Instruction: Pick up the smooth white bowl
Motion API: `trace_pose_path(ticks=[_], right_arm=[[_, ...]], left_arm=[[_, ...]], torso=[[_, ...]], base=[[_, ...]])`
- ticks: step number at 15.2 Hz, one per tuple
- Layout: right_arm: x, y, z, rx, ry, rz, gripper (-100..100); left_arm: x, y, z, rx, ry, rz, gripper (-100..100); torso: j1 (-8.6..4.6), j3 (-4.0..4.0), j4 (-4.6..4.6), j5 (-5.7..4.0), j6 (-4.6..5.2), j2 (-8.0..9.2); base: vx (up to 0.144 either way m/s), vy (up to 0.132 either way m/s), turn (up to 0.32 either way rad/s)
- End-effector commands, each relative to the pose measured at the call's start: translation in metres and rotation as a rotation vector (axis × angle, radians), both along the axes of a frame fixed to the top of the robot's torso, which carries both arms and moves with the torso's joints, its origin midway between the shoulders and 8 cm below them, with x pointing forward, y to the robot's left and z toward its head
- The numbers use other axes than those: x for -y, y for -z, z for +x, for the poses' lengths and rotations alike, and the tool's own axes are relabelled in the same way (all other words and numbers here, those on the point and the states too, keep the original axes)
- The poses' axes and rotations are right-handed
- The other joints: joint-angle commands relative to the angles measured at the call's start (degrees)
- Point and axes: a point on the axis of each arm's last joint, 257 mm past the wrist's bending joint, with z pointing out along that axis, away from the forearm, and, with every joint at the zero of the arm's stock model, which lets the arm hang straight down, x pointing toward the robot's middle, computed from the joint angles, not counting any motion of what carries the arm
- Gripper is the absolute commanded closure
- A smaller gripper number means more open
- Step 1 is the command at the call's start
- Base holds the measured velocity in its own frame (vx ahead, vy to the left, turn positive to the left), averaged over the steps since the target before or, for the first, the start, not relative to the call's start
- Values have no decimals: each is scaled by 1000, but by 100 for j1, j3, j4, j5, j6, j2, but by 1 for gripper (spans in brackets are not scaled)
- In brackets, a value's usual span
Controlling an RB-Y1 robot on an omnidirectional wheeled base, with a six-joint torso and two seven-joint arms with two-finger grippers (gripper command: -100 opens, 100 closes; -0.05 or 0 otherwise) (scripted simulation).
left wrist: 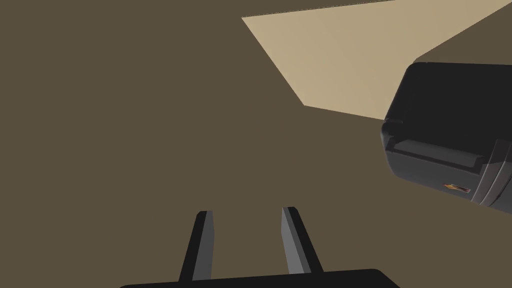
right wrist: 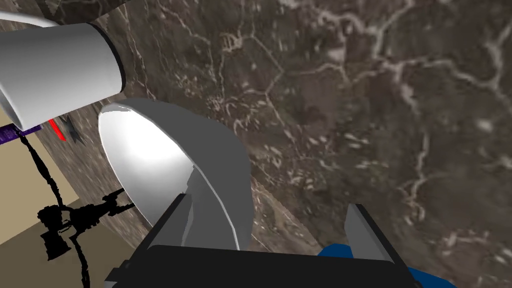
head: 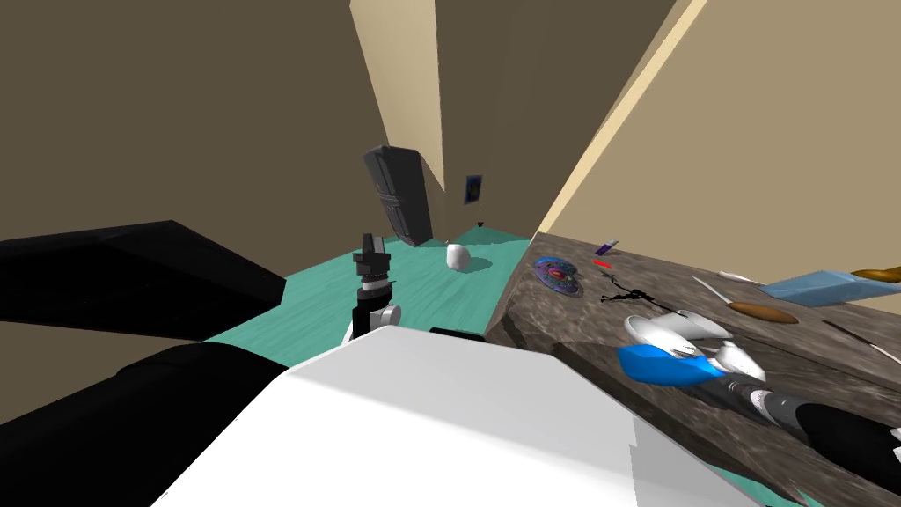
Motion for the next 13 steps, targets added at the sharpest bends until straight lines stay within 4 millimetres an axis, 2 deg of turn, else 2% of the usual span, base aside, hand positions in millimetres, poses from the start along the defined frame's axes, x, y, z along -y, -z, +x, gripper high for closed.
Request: trace_pose_path(ticks=[1, 3, 4, 5, 9, 12, 13], right_arm=[[-3, 9, -2, 2, 12, 1, -100], [-8, 19, -5, 3, 23, 4, -100], [-6, 14, -3, 1, 14, 4, -100], [-6, 15, -3, 2, 17, 3, 100], [0, 8, 1, 11, 17, -13, 100], [2, -4, 1, 0, -3, -3, 100], [1, 1, 1, 3, 4, -6, 100]], left_arm=[[0, 0, 0, 0, 0, 0, 0], [0, 0, 0, 0, 0, 0, 0], [0, 0, 0, 0, 0, 0, 0], [0, 0, 0, 0, 0, 0, 0], [0, 0, 0, 0, 0, 0, 0], [0, 0, 0, 0, 0, 0, 0], [0, 0, 0, 0, 0, 0, 0]], torso=[[0, 0, 0, 0, 0, 0], [-23, 10, 4, -7, -1, 17], [-29, 13, 5, -8, -1, 22], [-28, 13, 6, -8, 2, 21], [-19, 9, -6, -50, 15, 24], [-10, 7, -6, -48, 29, 20], [-5, 8, -5, -45, 29, 20]], base=[[-26, -27, 85], [-36, -43, 127], [-23, -27, 65], [-7, -8, 8], [-3, -4, 9], [32, 39, -149], [16, 30, -73]])
